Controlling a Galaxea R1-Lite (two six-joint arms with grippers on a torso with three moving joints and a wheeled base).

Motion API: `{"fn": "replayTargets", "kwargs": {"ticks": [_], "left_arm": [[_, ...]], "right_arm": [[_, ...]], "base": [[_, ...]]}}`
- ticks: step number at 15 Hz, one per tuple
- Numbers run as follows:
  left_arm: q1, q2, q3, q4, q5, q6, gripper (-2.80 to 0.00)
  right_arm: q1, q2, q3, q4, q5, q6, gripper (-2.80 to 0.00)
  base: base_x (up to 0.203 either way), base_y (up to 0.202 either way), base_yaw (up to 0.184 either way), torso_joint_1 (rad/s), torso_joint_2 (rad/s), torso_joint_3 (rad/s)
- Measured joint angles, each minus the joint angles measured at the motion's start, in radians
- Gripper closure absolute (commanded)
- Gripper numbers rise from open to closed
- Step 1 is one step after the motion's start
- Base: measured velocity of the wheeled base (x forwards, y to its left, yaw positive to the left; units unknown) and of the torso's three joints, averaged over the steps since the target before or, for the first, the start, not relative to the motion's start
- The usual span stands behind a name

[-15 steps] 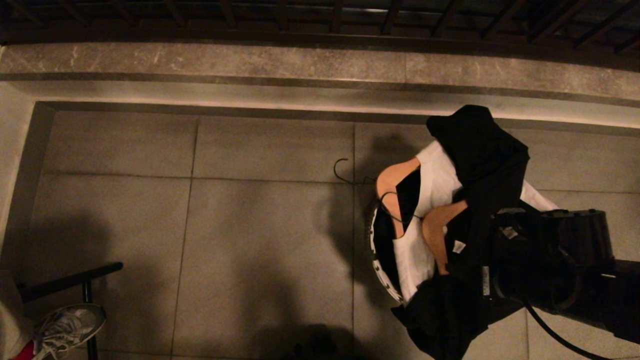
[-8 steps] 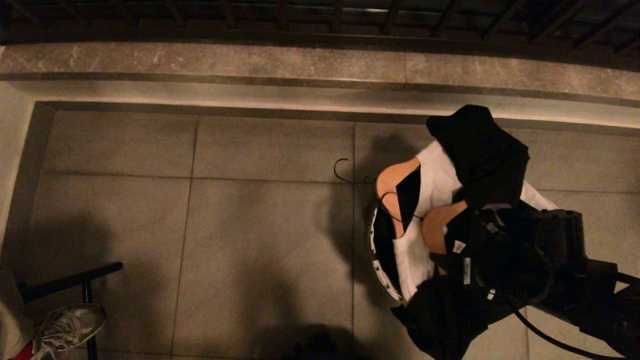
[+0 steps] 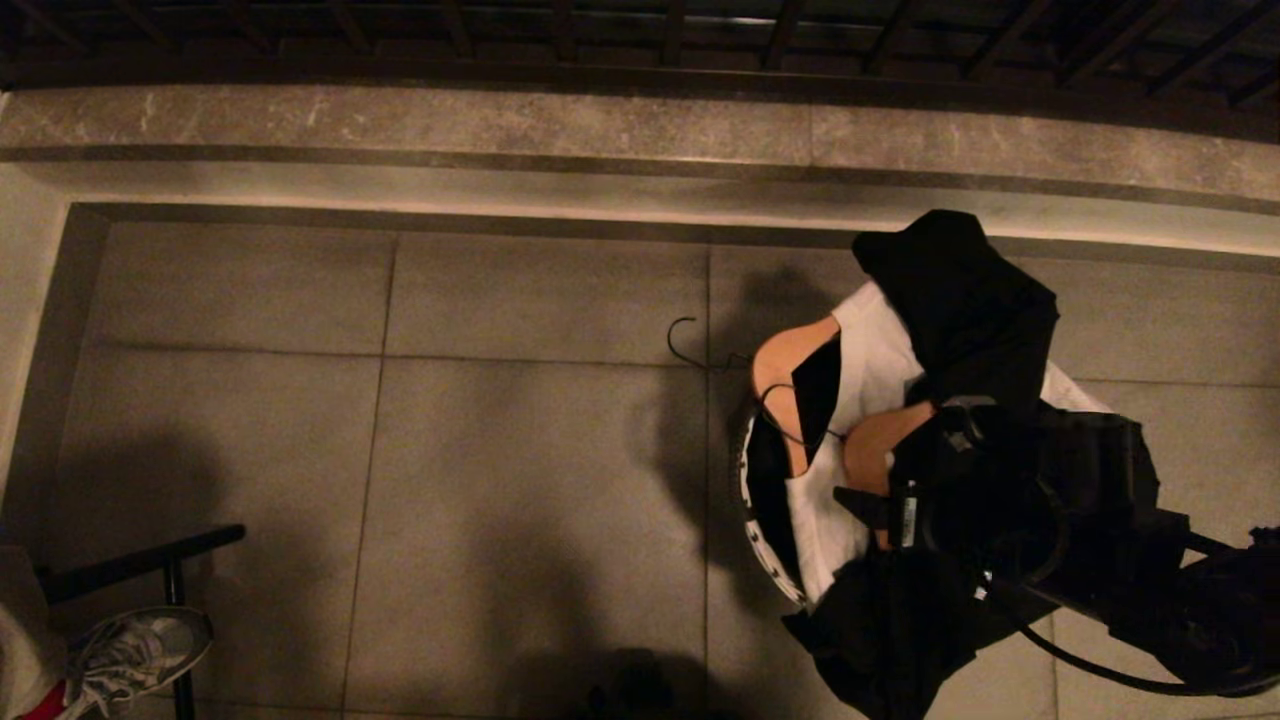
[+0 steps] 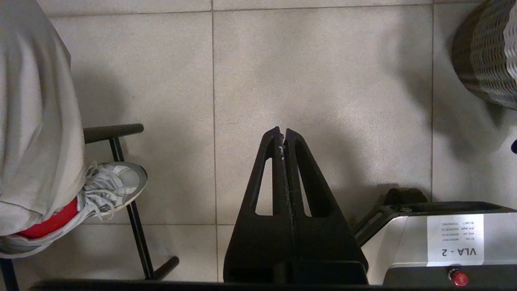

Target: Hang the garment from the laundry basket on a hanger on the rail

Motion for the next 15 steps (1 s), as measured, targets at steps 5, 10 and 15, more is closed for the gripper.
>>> {"fn": "replayTargets", "kwargs": {"ticks": [5, 10, 15], "left_arm": [[0.0, 0.0, 0.0, 0.0, -0.001, 0.007, 0.0], [0.0, 0.0, 0.0, 0.0, -0.003, 0.01, 0.0], [0.0, 0.0, 0.0, 0.0, -0.005, 0.012, 0.0]], "right_arm": [[0.005, 0.039, -0.053, 0.005, -0.002, -0.008, -2.8], [0.0, 0.078, -0.057, -0.006, -0.008, -0.059, -2.8], [-0.014, 0.128, -0.077, -0.097, -0.055, -0.086, -2.8]], "base": [[0.0, 0.0, 0.0, 0.0, 0.0, 0.0], [0.0, 0.0, 0.0, 0.0, 0.0, 0.0], [0.0, 0.0, 0.0, 0.0, 0.0, 0.0]]}}
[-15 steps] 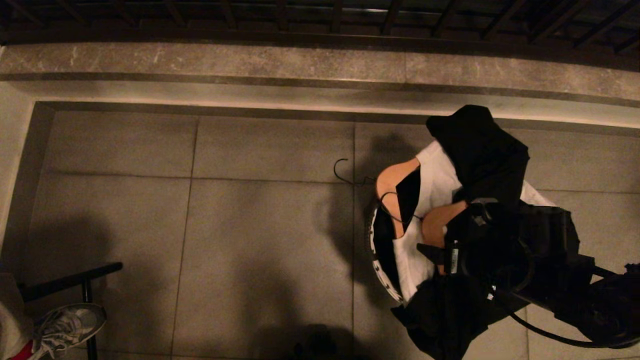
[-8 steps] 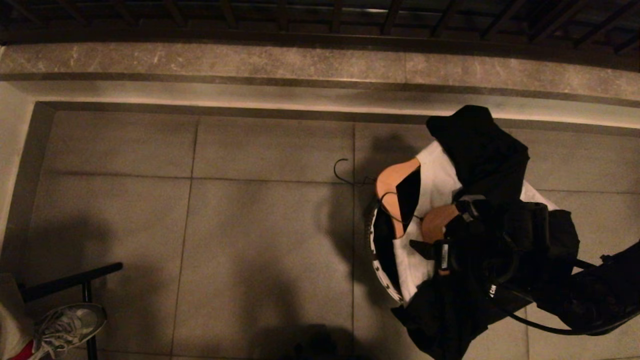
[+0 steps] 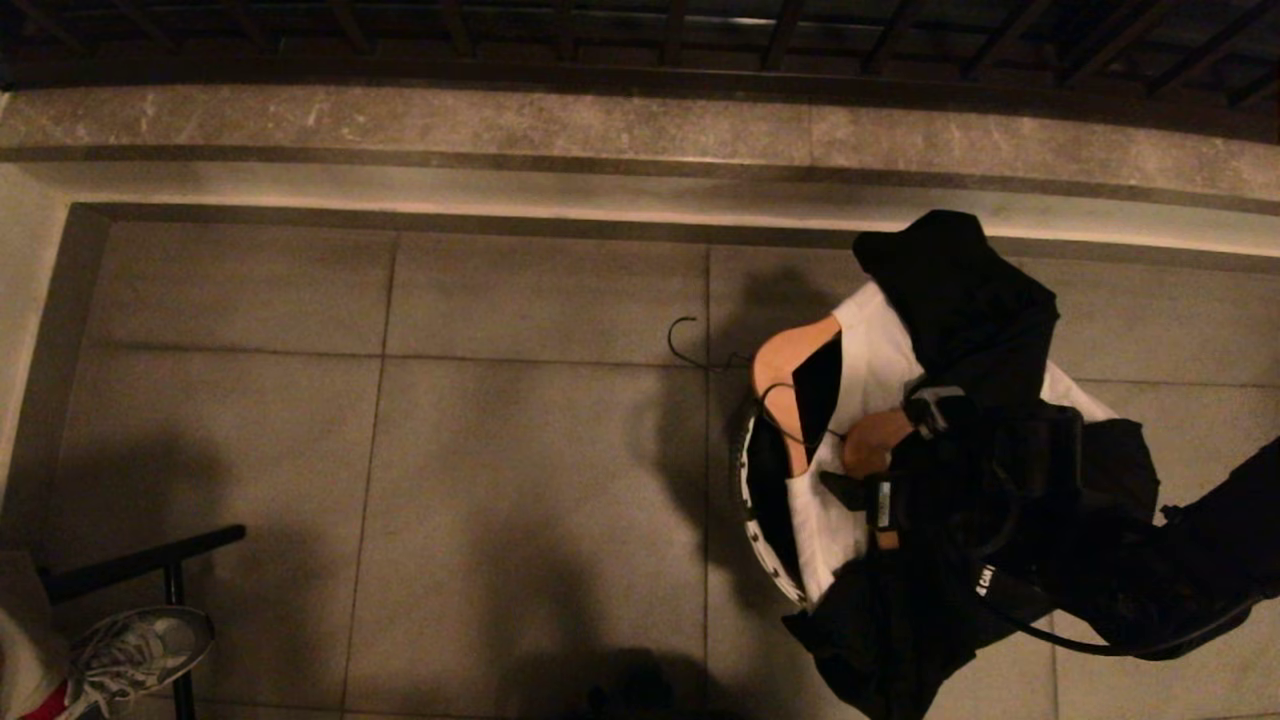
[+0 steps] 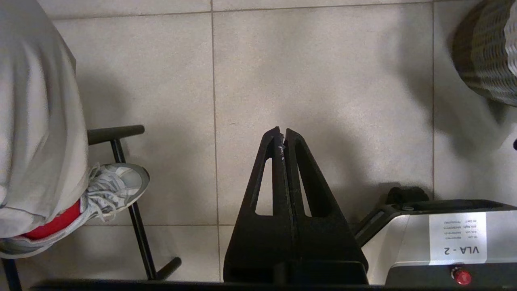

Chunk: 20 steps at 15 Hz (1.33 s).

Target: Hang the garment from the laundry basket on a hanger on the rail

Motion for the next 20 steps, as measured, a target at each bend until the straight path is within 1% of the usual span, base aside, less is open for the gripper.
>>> {"fn": "replayTargets", "kwargs": {"ticks": [3, 4, 10, 14, 17, 20], "left_arm": [[0.0, 0.0, 0.0, 0.0, 0.0, 0.0, 0.0], [0.0, 0.0, 0.0, 0.0, 0.0, -0.001, 0.0], [0.0, 0.0, 0.0, -0.001, 0.0, -0.001, 0.0], [0.0, 0.0, 0.0, -0.001, -0.001, 0.0, 0.0], [0.0, 0.0, 0.0, -0.001, 0.0, -0.001, 0.0], [0.0, 0.0, 0.0, 0.0, 0.0, 0.0, 0.0]], "right_arm": [[-0.003, 0.048, -0.009, -0.07, -0.026, -0.011, -2.8], [-0.003, 0.055, -0.011, -0.071, -0.029, -0.012, 0.0], [-0.004, 0.017, 0.003, -0.053, -0.037, -0.048, 0.0], [-0.005, -0.089, 0.008, 0.08, -0.032, -0.06, 0.0], [-0.006, -0.147, 0.009, 0.1, -0.029, -0.06, 0.0], [-0.007, -0.257, 0.008, 0.13, -0.009, -0.054, 0.0]], "base": [[0.0, 0.0, 0.0, 0.0, 0.0, 0.0], [0.0, 0.0, 0.0, 0.0, 0.0, 0.0], [0.0, 0.0, 0.0, 0.0, 0.0, 0.0], [0.0, 0.0, 0.0, 0.0, 0.0, 0.0], [0.0, 0.0, 0.0, 0.0, 0.0, 0.0], [0.0, 0.0, 0.0, 0.0, 0.0, 0.0]]}}
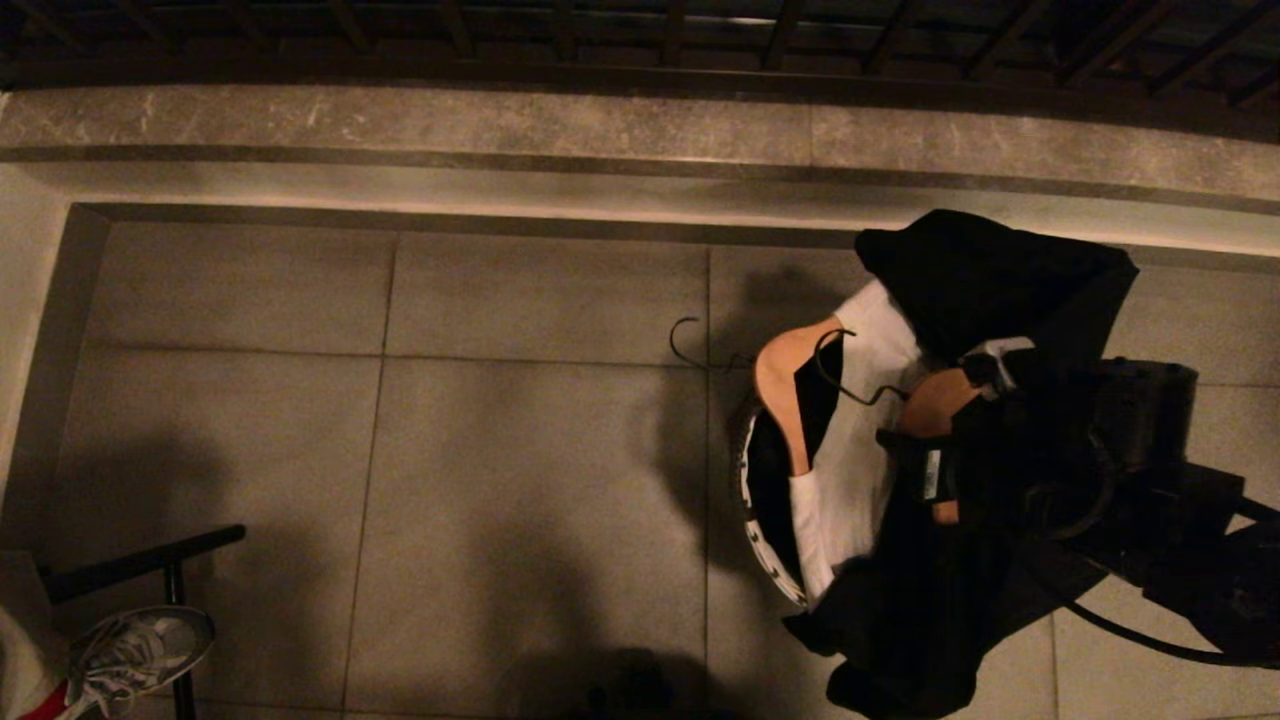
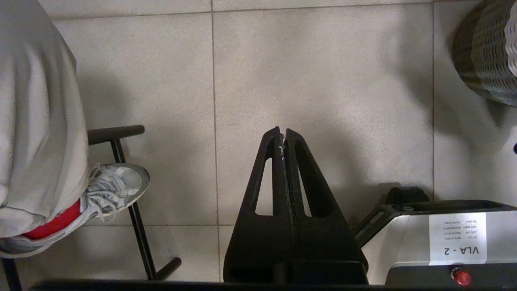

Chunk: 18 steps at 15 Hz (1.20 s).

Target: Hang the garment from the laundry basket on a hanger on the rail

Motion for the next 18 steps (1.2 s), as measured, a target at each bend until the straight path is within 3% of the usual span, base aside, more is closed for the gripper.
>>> {"fn": "replayTargets", "kwargs": {"ticks": [5, 8, 12, 18], "left_arm": [[0.0, 0.0, 0.0, 0.0, 0.0, 0.008, 0.0], [0.0, 0.0, 0.0, 0.0, -0.001, 0.006, 0.0], [0.0, 0.0, 0.0, -0.002, -0.001, 0.002, 0.0], [0.0, 0.0, 0.0, -0.002, 0.004, -0.008, 0.0]], "right_arm": [[-0.012, -0.31, -0.073, 0.223, 0.103, 0.059, 0.0], [-0.016, -0.463, -0.276, 0.466, 0.144, 0.068, 0.0], [-0.016, -0.608, -0.488, 0.779, 0.278, 0.077, 0.0], [-0.017, -0.682, -0.702, 0.965, 0.469, 0.215, 0.0]], "base": [[0.0, 0.0, 0.0, 0.0, 0.0, 0.0], [0.0, 0.0, 0.0, 0.0, 0.0, 0.0], [0.0, 0.0, 0.0, 0.0, 0.0, 0.0], [0.0, 0.0, 0.0, 0.0, 0.0, 0.0]]}}
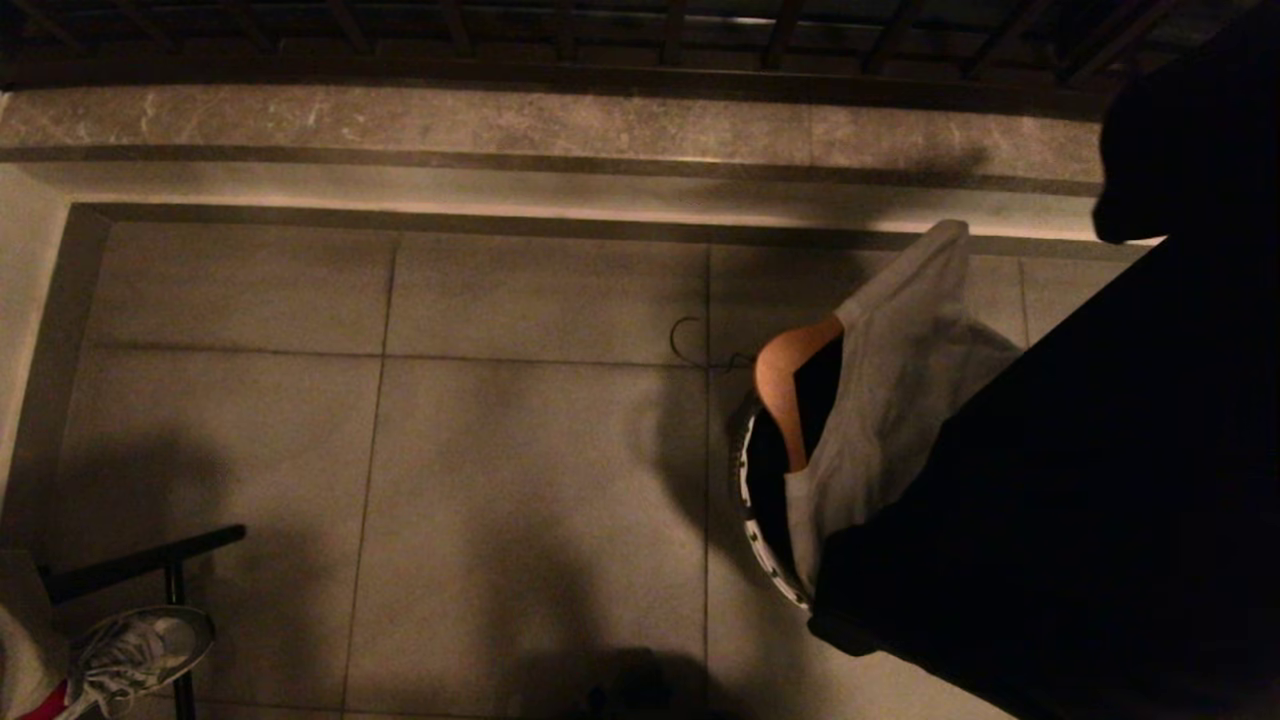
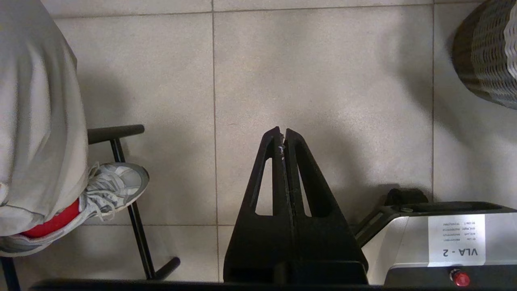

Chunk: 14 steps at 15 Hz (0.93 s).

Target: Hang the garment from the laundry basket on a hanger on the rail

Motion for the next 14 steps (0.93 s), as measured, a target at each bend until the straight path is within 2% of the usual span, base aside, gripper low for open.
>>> {"fn": "replayTargets", "kwargs": {"ticks": [2, 6, 14], "left_arm": [[0.0, 0.0, 0.0, 0.0, 0.0, -0.001, 0.0], [0.0, 0.0, 0.0, 0.0, 0.001, -0.001, 0.0], [0.0, 0.0, 0.0, 0.0, 0.001, -0.001, 0.0]], "right_arm": [[0.0, -0.012, -0.077, 0.066, 0.045, 0.041, 0.0], [0.0, -0.02, -0.18, 0.094, 0.079, 0.093, 0.0], [-0.005, 0.008, -0.577, 0.381, 0.114, 0.094, 0.0]], "base": [[0.0, 0.0, 0.0, 0.0, 0.0, 0.0], [0.0, 0.0, 0.0, 0.0, 0.0, 0.0], [0.0, 0.0, 0.0, 0.0, 0.0, 0.0]]}}
